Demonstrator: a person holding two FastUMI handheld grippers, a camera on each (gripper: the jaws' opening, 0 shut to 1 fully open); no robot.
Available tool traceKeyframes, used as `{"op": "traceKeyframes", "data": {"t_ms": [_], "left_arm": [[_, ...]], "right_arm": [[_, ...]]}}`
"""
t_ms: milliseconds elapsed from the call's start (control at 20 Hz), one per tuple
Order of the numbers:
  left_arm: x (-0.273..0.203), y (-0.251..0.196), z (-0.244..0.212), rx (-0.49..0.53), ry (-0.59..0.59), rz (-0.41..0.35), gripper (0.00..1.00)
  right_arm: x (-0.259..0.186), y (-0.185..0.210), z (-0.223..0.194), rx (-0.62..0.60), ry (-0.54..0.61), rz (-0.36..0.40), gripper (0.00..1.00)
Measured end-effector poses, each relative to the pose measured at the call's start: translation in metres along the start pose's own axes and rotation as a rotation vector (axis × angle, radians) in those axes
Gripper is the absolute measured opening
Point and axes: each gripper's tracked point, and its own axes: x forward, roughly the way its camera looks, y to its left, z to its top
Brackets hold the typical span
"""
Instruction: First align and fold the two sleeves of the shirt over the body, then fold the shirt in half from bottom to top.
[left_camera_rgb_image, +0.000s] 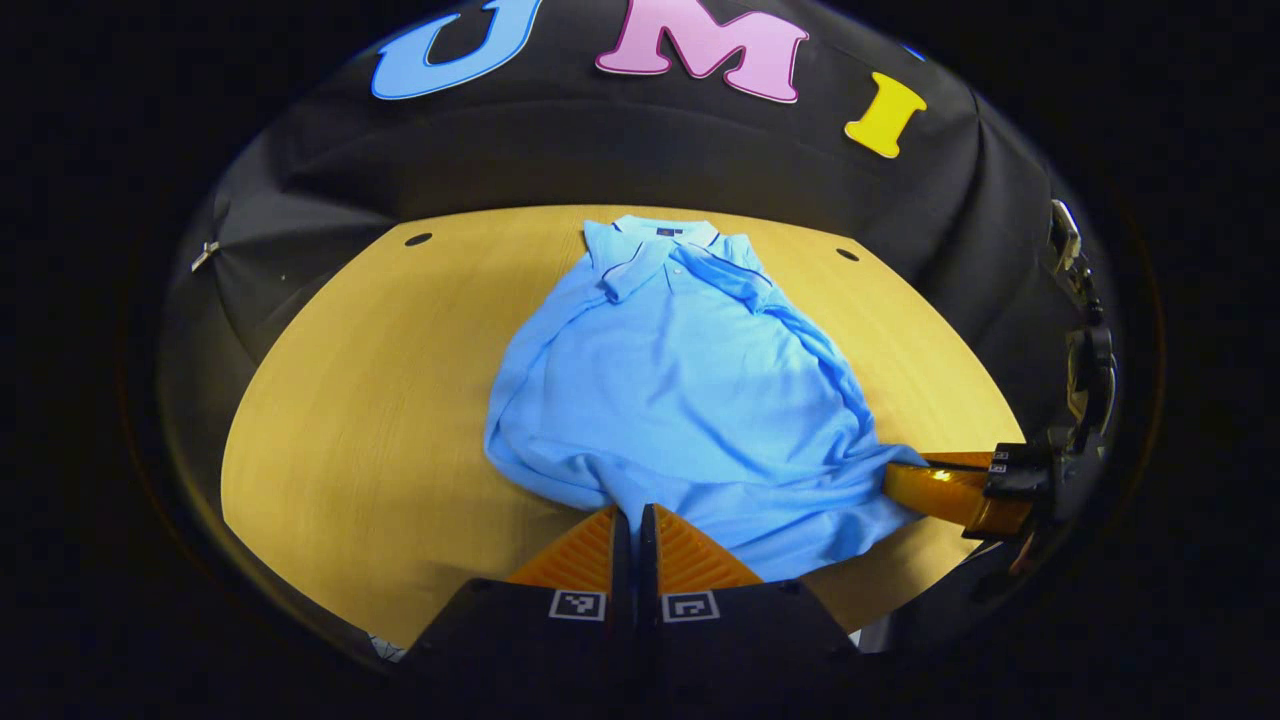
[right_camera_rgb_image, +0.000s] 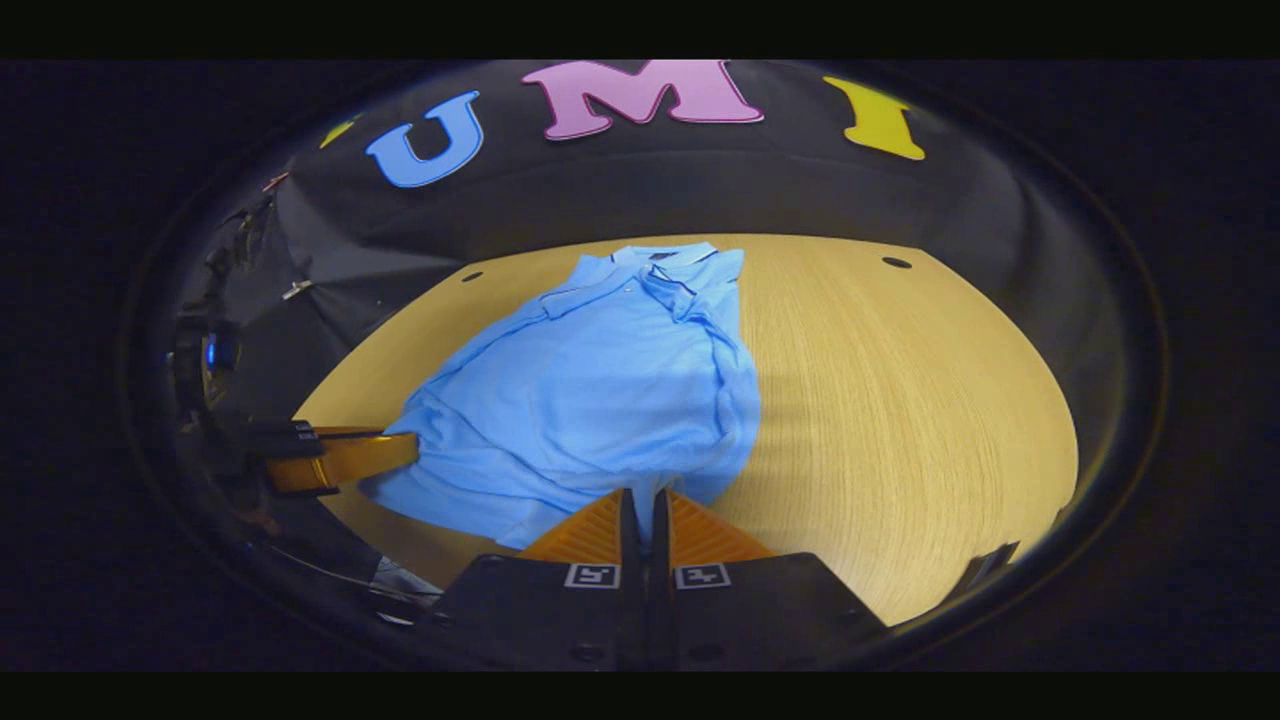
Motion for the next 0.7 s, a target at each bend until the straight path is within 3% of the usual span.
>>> {"op": "traceKeyframes", "data": {"t_ms": [400, 700], "left_arm": [[-0.011, 0.001, 0.080, -0.056, -0.099, -0.017, 0.06], [0.009, 0.006, 0.168, -0.041, -0.205, -0.038, 0.06]], "right_arm": [[0.000, -0.006, 0.087, 0.011, -0.108, 0.034, 0.05], [0.023, -0.014, 0.176, -0.043, -0.230, 0.032, 0.05]]}}
